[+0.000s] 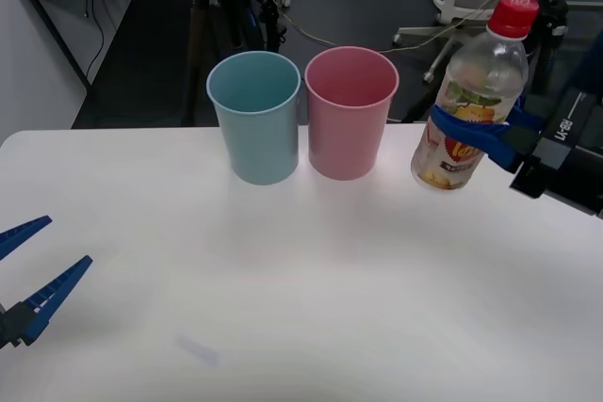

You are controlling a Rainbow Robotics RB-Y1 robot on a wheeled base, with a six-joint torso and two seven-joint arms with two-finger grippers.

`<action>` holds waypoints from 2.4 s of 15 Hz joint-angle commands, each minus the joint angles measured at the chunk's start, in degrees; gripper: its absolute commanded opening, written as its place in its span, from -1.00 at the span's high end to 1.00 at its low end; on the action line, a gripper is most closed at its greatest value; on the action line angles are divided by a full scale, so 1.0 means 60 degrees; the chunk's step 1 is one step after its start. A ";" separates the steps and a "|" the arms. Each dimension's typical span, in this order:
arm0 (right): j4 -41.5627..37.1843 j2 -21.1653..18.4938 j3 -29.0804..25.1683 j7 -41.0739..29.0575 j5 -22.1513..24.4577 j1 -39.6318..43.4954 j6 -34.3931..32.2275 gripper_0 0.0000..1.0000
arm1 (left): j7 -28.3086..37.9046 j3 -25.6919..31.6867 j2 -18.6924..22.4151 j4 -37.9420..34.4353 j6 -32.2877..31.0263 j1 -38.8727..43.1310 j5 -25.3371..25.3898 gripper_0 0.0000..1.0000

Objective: Grasp the object on the table and drop it into the matching bin: aluminum can to the light blue bin, PET bottle to the pink bin.

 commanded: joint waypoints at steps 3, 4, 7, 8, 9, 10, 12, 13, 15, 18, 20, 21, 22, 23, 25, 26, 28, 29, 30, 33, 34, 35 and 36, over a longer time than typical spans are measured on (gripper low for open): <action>0.0140 -0.0277 0.0898 -0.0255 -0.0698 -0.2229 0.1001 1.00 | 0.0000 0.0000 0.0000 0.0000 0.0000 0.0000 0.0000 -1.00; 0.0330 -0.0277 0.1513 -0.0284 -0.0991 -0.2990 0.1148 1.00 | 0.0000 0.0000 0.0000 0.0000 0.0000 0.0000 0.0000 -1.00; 0.1355 -0.0087 0.3622 -0.0343 -0.1460 -0.5700 0.1499 1.00 | 0.0000 0.0000 0.0000 0.0000 0.0000 0.0000 0.0000 -1.00; 0.1809 0.0133 0.4252 -0.0387 -0.1475 -0.6506 0.1587 1.00 | 0.0000 0.0000 0.0000 0.0000 0.0000 0.0000 0.0000 -1.00; 0.2234 0.0352 0.4765 -0.0445 -0.1504 -0.7165 0.1646 1.00 | 0.0000 0.0000 0.0000 0.0000 0.0000 0.0000 0.0000 -1.00; 0.2762 0.0631 0.5365 -0.0504 -0.1519 -0.7854 0.1675 1.00 | 0.0000 0.0000 0.0000 0.0000 0.0000 0.0000 0.0000 -1.00; 0.3626 0.1143 0.6083 -0.0592 -0.1548 -0.8747 0.1690 1.00 | 0.0000 0.0000 0.0000 0.0000 0.0000 0.0000 0.0000 -1.00; 0.4051 0.1436 0.6303 -0.0621 -0.1563 -0.9070 0.1675 1.00 | 0.0000 0.0000 0.0000 0.0000 0.0000 0.0000 0.0000 -1.00; 0.4798 0.1993 0.6493 -0.0650 -0.1548 -0.9494 0.1690 1.00 | 0.0000 0.0000 0.0000 0.0000 0.0000 0.0000 0.0000 -1.00; 0.5838 0.2623 0.6830 -0.0650 -0.1460 -1.0095 0.1675 1.00 | 0.0000 0.0000 0.0000 0.0000 0.0000 0.0000 0.0000 -1.00; 0.6468 0.2960 0.6903 -0.0621 -0.1460 -1.0329 0.1690 1.00 | 0.0000 0.0000 0.0000 0.0000 0.0000 0.0000 0.0000 -1.00; 0.6775 0.3136 0.6962 -0.0621 -0.1445 -1.0432 0.1675 1.00 | 0.0000 0.0000 0.0000 0.0000 0.0000 0.0000 0.0000 -1.00; 0.7068 0.3297 0.7006 -0.0621 -0.1431 -1.0534 0.1675 1.00 | 0.0000 0.0000 0.0000 0.0000 0.0000 0.0000 0.0000 -1.00; 0.7317 0.3443 0.7006 -0.0621 -0.1402 -1.0578 0.1690 1.00 | 0.0000 0.0000 0.0000 0.0000 0.0000 0.0000 0.0000 -1.00; 0.7830 0.3795 0.7006 -0.0607 -0.1284 -1.0666 0.1690 1.00 | 0.0000 0.0000 0.0000 0.0000 0.0000 0.0000 0.0000 -1.00; 0.8152 0.4000 0.7006 -0.0592 -0.1182 -1.0725 0.1690 1.00 | 0.0000 0.0000 0.0000 0.0000 0.0000 0.0000 0.0000 -1.00; 0.8518 0.4293 0.7006 -0.0577 -0.1021 -1.0769 0.1675 1.00 | 0.0000 0.0000 0.0000 0.0000 0.0000 0.0000 0.0000 -1.00; 0.8621 0.4381 0.7006 -0.0577 -0.0947 -1.0769 0.1690 1.00 | 0.0000 0.0000 0.0000 0.0000 0.0000 0.0000 0.0000 -1.00; 0.8782 0.4513 0.7006 -0.0563 -0.0845 -1.0783 0.1675 1.00 | 0.0000 0.0000 0.0000 0.0000 0.0000 0.0000 0.0000 -1.00; 0.8943 0.4703 0.7006 -0.0621 -0.0625 -1.0783 0.1675 1.00 | 0.0000 0.0000 0.0000 0.0000 0.0000 0.0000 0.0000 -1.00; 0.8958 0.4747 0.7006 -0.0636 -0.0581 -1.0798 0.1675 1.00 | 0.0000 0.0000 0.0000 0.0000 0.0000 0.0000 0.0000 -1.00; 0.9016 0.4806 0.7006 -0.0650 -0.0537 -1.0798 0.1675 1.00 | 0.0000 0.0000 0.0000 0.0000 0.0000 0.0000 0.0000 -1.00; 0.9031 0.4806 0.7006 -0.0650 -0.0493 -1.0813 0.1675 1.00 | 0.0000 0.0000 0.0000 0.0000 0.0000 0.0000 0.0000 -1.00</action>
